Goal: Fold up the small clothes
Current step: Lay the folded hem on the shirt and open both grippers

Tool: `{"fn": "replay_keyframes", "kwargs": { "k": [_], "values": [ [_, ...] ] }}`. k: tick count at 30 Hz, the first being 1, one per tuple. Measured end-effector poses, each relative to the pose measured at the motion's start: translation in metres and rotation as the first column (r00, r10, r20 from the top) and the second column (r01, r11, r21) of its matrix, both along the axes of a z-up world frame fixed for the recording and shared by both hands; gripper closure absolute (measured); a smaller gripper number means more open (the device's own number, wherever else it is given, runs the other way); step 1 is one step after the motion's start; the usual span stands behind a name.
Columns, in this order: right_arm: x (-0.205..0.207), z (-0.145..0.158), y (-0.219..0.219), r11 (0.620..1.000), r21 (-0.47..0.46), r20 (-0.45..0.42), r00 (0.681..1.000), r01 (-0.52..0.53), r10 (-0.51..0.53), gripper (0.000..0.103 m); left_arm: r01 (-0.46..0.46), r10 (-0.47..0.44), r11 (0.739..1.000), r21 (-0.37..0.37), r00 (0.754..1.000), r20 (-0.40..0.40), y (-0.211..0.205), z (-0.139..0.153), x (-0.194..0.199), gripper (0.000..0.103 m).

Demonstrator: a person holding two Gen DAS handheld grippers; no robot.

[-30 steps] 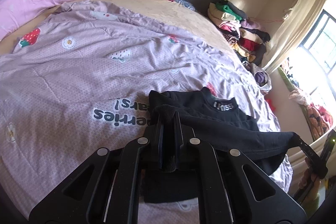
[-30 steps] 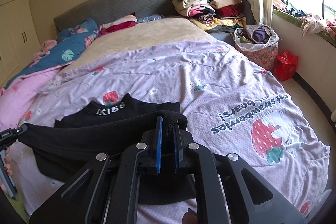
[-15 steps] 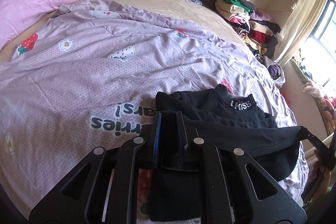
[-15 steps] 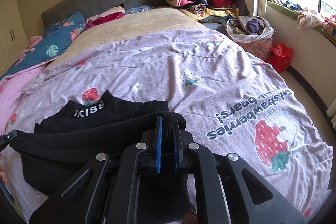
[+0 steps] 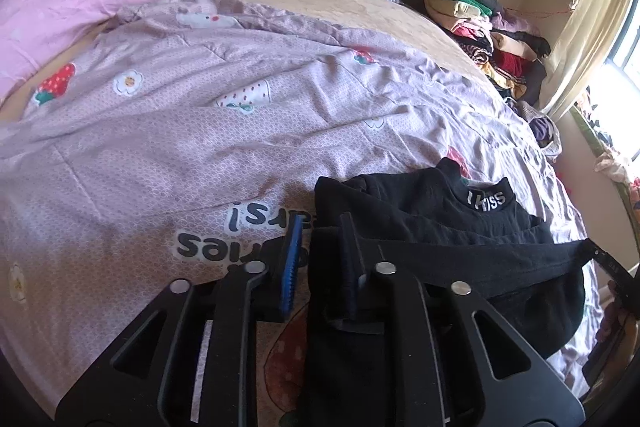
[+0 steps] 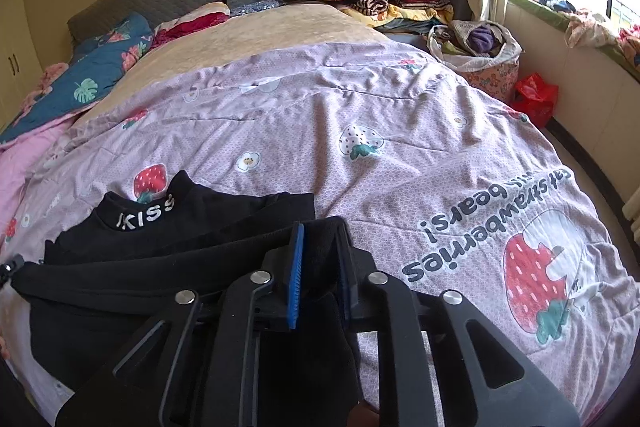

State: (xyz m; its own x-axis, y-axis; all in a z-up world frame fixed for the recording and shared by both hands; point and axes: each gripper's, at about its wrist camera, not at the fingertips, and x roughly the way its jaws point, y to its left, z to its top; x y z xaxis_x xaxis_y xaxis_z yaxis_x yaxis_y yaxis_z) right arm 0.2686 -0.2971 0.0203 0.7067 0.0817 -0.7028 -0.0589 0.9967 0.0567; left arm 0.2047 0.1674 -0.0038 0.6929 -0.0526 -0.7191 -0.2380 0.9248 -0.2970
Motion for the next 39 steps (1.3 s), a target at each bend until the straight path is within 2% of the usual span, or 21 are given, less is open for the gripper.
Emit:
{"fn": "replay_keyframes", "kwargs": {
  "k": [1,2,4,6,10,15,17,18,20,23,26,27,28,31,35,39],
  "values": [
    [-0.002,0.001,0.0,1.0,-0.004,0.011,1.0,0.0,0.0,0.061,-0.001,0.001,1.0,0.006,1.0,0.006,0.0,0.002,-0.001,0.085],
    [-0.004,0.001,0.0,1.0,0.001,0.019,1.0,-0.002,0.002,0.06,-0.003,0.003,1.0,0.016,1.0,0.016,-0.001,0.005,-0.005,0.083],
    [-0.009,0.004,0.0,1.0,0.006,0.03,0.999,-0.013,0.013,0.06,-0.008,0.007,0.999,0.032,0.999,0.032,-0.002,0.009,-0.009,0.075],
    [-0.015,0.006,0.004,1.0,0.002,0.041,0.999,-0.032,0.031,0.06,0.0,-0.002,0.999,0.045,0.999,0.044,-0.006,0.013,-0.013,0.072],
    [-0.031,0.01,0.019,0.995,-0.02,0.059,0.994,-0.094,0.095,0.057,0.04,-0.044,0.996,0.076,0.998,0.053,-0.02,0.018,-0.024,0.059],
    [-0.047,0.01,0.038,0.989,-0.019,0.039,0.988,-0.149,0.149,0.056,0.083,-0.089,0.988,0.128,0.995,0.038,-0.035,0.018,-0.034,0.057],
    [-0.05,0.008,0.043,0.987,-0.022,0.03,0.986,-0.161,0.162,0.056,0.078,-0.086,0.985,0.152,0.995,0.043,-0.038,0.021,-0.04,0.053],
    [-0.053,0.008,0.046,0.985,-0.022,0.026,0.985,-0.173,0.173,0.056,0.077,-0.086,0.986,0.149,0.995,0.051,-0.039,0.022,-0.043,0.049],
    [-0.057,0.006,0.05,0.982,-0.028,0.014,0.983,-0.185,0.185,0.056,0.099,-0.107,0.985,0.142,0.993,0.051,-0.043,0.022,-0.049,0.049],
    [-0.063,0.001,0.056,0.978,-0.028,-0.009,0.978,-0.208,0.208,0.056,0.137,-0.146,0.977,0.162,0.988,0.047,-0.052,0.022,-0.055,0.056],
    [-0.071,-0.005,0.061,0.971,-0.038,-0.031,0.972,-0.235,0.234,0.056,0.154,-0.162,0.977,0.145,0.986,0.039,-0.054,0.019,-0.059,0.078],
    [-0.072,-0.006,0.063,0.97,-0.039,-0.036,0.97,-0.241,0.239,0.056,0.167,-0.172,0.977,0.132,0.985,0.031,-0.055,0.017,-0.059,0.09],
    [-0.075,-0.009,0.065,0.967,-0.042,-0.046,0.968,-0.25,0.248,0.057,0.189,-0.192,0.974,0.122,0.981,0.015,-0.058,0.013,-0.058,0.096],
    [-0.077,-0.015,0.069,0.963,-0.04,-0.069,0.962,-0.266,0.263,0.063,0.232,-0.23,0.965,0.123,0.973,-0.026,-0.071,-0.001,-0.054,0.097],
    [-0.072,-0.031,0.078,0.96,-0.08,-0.139,0.957,-0.268,0.255,0.065,0.261,-0.253,0.959,0.11,0.964,-0.077,-0.081,-0.019,-0.038,0.097],
    [-0.056,-0.046,0.082,0.966,-0.08,-0.181,0.957,-0.246,0.229,0.065,0.254,-0.243,0.957,0.142,0.966,-0.088,-0.084,-0.028,-0.018,0.097]
  ]
}}
